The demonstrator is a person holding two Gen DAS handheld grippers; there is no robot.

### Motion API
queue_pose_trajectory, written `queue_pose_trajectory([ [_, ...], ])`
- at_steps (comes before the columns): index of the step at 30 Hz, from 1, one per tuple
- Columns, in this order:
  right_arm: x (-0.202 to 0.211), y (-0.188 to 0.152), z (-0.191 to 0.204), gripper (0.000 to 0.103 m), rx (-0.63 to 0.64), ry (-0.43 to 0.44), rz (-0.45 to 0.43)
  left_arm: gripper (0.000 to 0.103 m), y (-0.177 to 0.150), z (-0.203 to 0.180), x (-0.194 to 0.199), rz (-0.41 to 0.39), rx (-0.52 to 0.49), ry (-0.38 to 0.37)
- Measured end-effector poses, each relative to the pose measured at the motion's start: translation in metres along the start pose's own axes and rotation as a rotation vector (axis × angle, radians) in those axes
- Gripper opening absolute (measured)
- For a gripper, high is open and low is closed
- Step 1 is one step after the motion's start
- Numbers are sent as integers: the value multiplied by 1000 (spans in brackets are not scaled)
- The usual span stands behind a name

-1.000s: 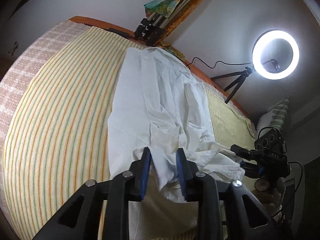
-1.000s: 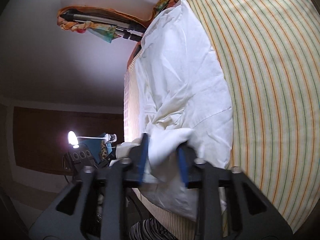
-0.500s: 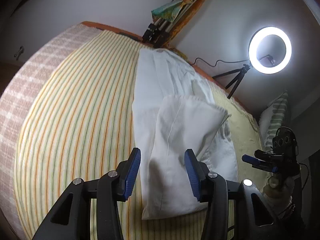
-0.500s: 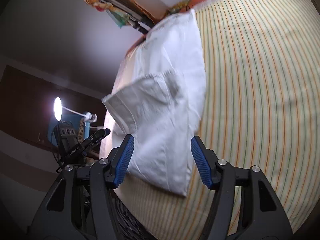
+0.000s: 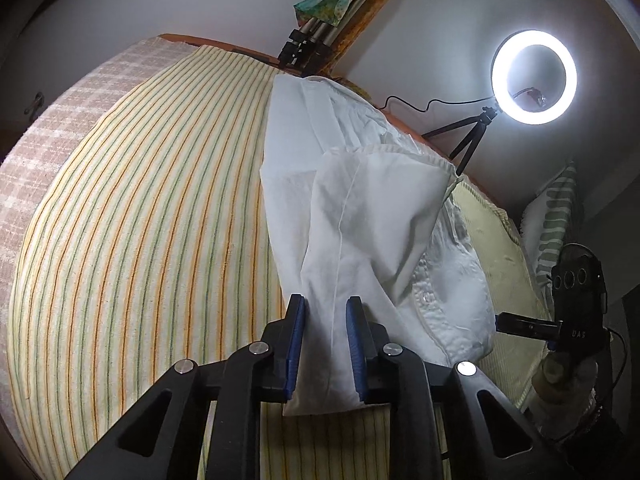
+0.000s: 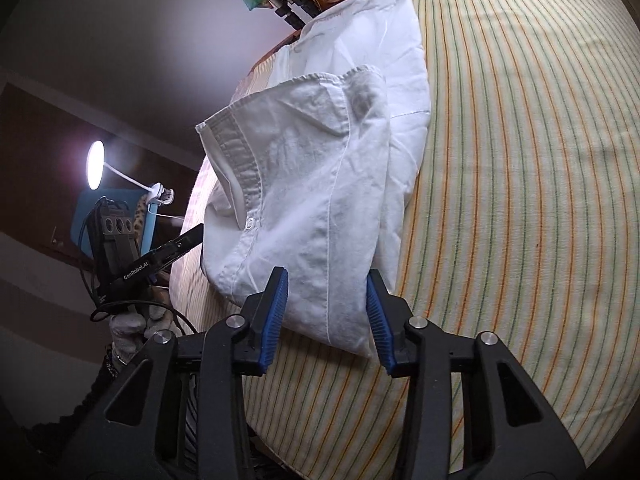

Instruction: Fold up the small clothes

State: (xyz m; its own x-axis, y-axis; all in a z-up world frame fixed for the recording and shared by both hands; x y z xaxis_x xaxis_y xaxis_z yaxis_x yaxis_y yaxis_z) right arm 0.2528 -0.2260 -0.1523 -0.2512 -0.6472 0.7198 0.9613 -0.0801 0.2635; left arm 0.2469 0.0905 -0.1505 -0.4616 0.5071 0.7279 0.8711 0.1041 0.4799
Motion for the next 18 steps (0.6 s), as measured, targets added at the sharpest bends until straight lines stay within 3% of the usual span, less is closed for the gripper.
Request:
queue_pose_trajectory([
  [3,-4,-1,-1,43,8,-21,-1,19,1,0,-3,2,-6,4],
  [4,-7,-1,2,36,14,-33,-1,17,0,-2,-4,2,-13,9],
  [5,-9,-2,3,15,23,-51,-2,4,0,-3,-3,-6,-24,22],
  [6,-9,-3,6,9,31,-66,-3,0,0,-3,1,-21,-29,42],
  [10,3,-9,12,7,61,-52,-25,0,-3,5,21,-77,44,43],
  [14,-10,-12,5,8,67,-90,10,0,-15,8,6,-14,18,77],
  [16,-8,-9,5,10,64,-71,3,10,-15,10,7,-20,18,86],
  [18,-1,-3,5,14,60,-66,-17,27,-11,9,13,-43,11,98],
])
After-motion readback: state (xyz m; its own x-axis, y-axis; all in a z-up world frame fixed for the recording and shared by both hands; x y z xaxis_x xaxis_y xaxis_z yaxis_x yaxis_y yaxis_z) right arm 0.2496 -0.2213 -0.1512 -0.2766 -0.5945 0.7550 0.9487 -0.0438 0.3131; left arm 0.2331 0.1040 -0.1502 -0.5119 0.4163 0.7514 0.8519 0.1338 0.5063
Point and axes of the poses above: each gripper's, at about its wrist camera, not at the fingertips, and x roughly against the way its jaws point, z to its left, y to its top, the point moved 4 cm from there along -x, roughly the way its jaws point, and after that the axes turned 3 degrees about -x, right-handed, at the moved point
